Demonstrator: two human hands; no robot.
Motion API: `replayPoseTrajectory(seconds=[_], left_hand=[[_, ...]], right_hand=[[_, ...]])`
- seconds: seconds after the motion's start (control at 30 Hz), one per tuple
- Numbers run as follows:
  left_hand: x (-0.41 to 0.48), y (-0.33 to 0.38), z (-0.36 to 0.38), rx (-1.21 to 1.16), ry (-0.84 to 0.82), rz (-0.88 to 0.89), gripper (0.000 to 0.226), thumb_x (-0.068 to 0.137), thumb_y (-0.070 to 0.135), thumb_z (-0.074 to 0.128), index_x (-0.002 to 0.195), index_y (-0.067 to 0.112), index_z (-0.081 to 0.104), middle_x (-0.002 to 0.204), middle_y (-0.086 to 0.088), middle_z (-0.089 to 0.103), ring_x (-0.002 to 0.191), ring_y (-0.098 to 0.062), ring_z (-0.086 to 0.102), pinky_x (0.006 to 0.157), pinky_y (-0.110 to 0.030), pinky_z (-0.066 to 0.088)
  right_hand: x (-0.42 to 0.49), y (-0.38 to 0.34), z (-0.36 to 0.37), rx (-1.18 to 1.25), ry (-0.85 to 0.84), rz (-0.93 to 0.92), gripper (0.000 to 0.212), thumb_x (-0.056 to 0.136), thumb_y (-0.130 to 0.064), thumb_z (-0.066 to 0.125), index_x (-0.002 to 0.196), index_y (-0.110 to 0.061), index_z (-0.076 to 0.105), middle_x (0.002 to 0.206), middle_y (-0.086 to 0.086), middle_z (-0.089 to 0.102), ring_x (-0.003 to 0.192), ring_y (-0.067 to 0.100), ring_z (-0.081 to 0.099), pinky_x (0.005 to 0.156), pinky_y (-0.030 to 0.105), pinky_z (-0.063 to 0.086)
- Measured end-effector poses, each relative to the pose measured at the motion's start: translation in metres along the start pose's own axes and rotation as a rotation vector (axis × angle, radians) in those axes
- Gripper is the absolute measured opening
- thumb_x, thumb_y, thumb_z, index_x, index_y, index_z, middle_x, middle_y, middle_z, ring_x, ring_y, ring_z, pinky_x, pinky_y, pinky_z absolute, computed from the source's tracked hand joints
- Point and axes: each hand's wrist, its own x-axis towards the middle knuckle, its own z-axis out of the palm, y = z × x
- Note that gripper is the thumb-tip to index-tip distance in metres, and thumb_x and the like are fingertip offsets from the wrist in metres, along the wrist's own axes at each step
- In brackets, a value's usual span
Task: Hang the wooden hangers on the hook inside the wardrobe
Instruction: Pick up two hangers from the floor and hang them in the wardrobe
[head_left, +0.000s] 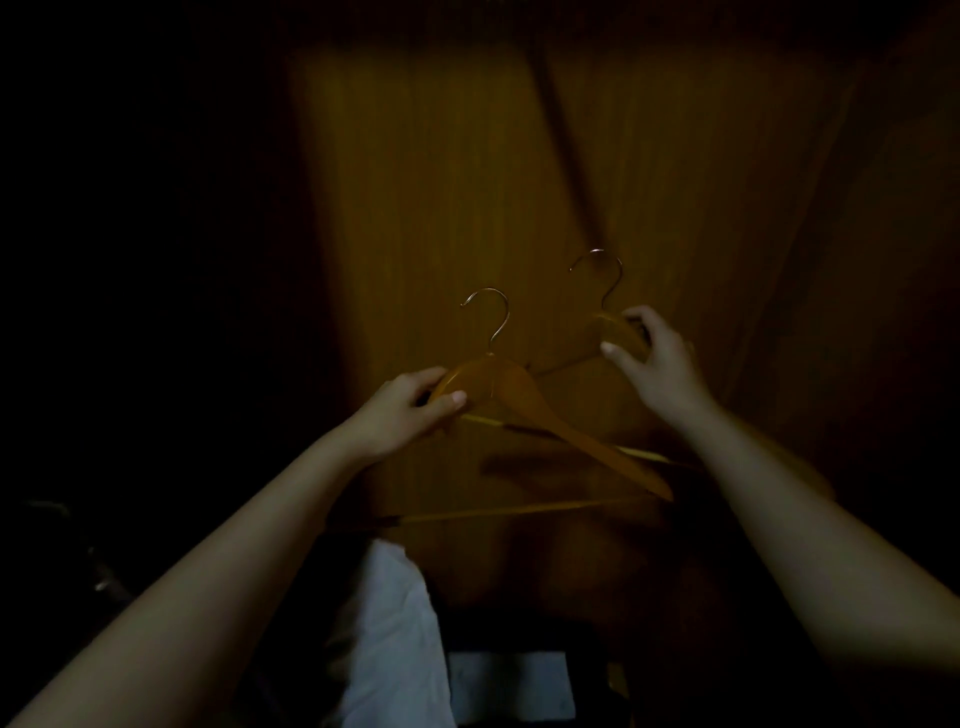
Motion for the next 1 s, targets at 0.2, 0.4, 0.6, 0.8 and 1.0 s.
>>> replayPoseTrajectory(seconds=[0.2,0.4,0.6,0.8,1.0], left_hand=[[0.057,0.044,-0.033,0.075,0.015,0.204,0.009,0.093,0.029,0.050,0.095,0.027,0.058,0.086,0.008,0.059,0.076,0.001,0.057,0.068,-0.017,0.046],[0.108,0.077,-0.075,0.214,0.127,0.327,0.018,0.091,0.033,0.053,0.104,0.022,0.059,0.089,0.007,0.060,0.081,-0.008,0.059,0.068,-0.019,0.047],[0.143,0.097,-0.106,0.259,0.327,0.340,0.021,0.092,0.029,0.050,0.111,0.023,0.055,0.097,0.002,0.059,0.085,-0.008,0.056,0.068,-0.017,0.044],[0.164,0.109,-0.132,0.136,0.433,0.355,0.022,0.093,0.026,0.048,0.109,0.014,0.058,0.099,-0.011,0.061,0.089,-0.023,0.060,0.074,-0.031,0.047],[0.174,0.107,-0.141,0.049,0.476,0.323,0.018,0.094,0.026,0.047,0.106,0.017,0.057,0.094,-0.003,0.061,0.079,-0.010,0.063,0.061,-0.022,0.052]], right_hand=[[0.077,-0.031,-0.036,0.038,0.048,-0.103,0.056,0.088,-0.033,0.059,0.138,-0.034,0.034,0.138,0.009,0.047,0.130,0.028,0.041,0.104,0.047,0.038],[0.147,-0.067,-0.055,0.053,0.101,-0.282,0.066,0.091,-0.030,0.055,0.144,-0.038,0.018,0.145,0.008,0.041,0.134,0.028,0.037,0.106,0.053,0.035],[0.207,-0.107,-0.062,0.024,0.174,-0.457,0.067,0.091,-0.019,0.055,0.145,-0.036,0.020,0.146,0.005,0.036,0.129,0.022,0.041,0.099,0.040,0.038],[0.259,-0.146,-0.055,-0.084,0.210,-0.478,0.062,0.093,-0.022,0.051,0.146,-0.030,0.021,0.147,0.006,0.036,0.136,0.027,0.033,0.107,0.039,0.027],[0.298,-0.162,-0.035,-0.121,0.182,-0.393,0.054,0.094,-0.018,0.049,0.144,-0.021,0.030,0.147,0.011,0.037,0.136,0.030,0.033,0.110,0.045,0.030]])
